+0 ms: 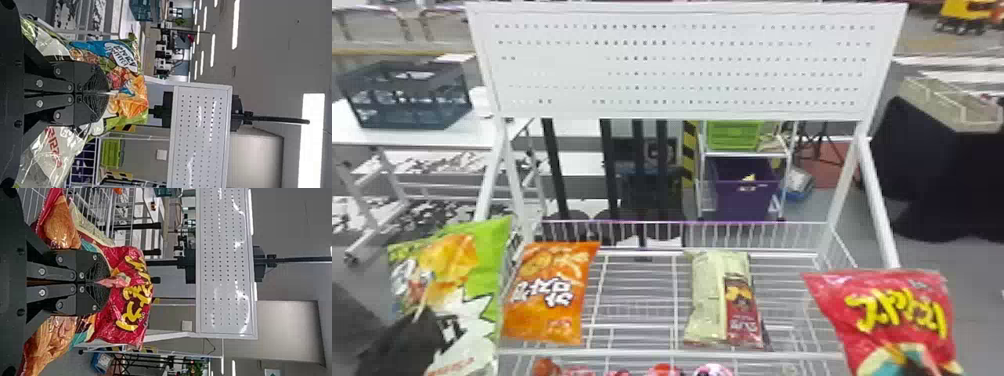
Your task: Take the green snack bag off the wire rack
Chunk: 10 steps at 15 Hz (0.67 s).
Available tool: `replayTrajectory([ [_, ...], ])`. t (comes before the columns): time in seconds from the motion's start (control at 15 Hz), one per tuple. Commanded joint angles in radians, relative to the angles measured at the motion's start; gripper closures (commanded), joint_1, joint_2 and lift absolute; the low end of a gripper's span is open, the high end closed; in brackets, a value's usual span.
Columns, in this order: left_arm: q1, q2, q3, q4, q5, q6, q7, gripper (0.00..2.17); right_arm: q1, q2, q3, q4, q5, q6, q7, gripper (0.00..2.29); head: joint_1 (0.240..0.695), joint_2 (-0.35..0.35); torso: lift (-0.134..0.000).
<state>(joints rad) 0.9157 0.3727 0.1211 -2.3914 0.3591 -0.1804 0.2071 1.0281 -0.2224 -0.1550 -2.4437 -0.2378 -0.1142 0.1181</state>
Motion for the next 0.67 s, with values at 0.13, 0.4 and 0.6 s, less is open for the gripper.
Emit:
replayTrajectory([
  [0.13, -0.001, -0.005, -0.001, 0.000, 0.000, -0.001, 0.000, 2.11, 0.004, 0.002, -0.001, -0.006, 0.002, 0.000, 0.000, 2.18, 0.499, 0.000, 0.000],
  [0.4, 0.000, -0.006, -0.003, 0.000, -0.002, -0.001, 0.000, 2.11, 0.003, 0.002, -0.001, -0.005, 0.002, 0.000, 0.000, 2.18, 0.499, 0.000, 0.000],
  [0.6, -0.001, -0.006, -0.005, 0.000, -0.005, -0.001, 0.000, 2.11, 0.003, 0.002, -0.001, -0.003, 0.002, 0.000, 0.000, 2.18, 0.499, 0.000, 0.000],
])
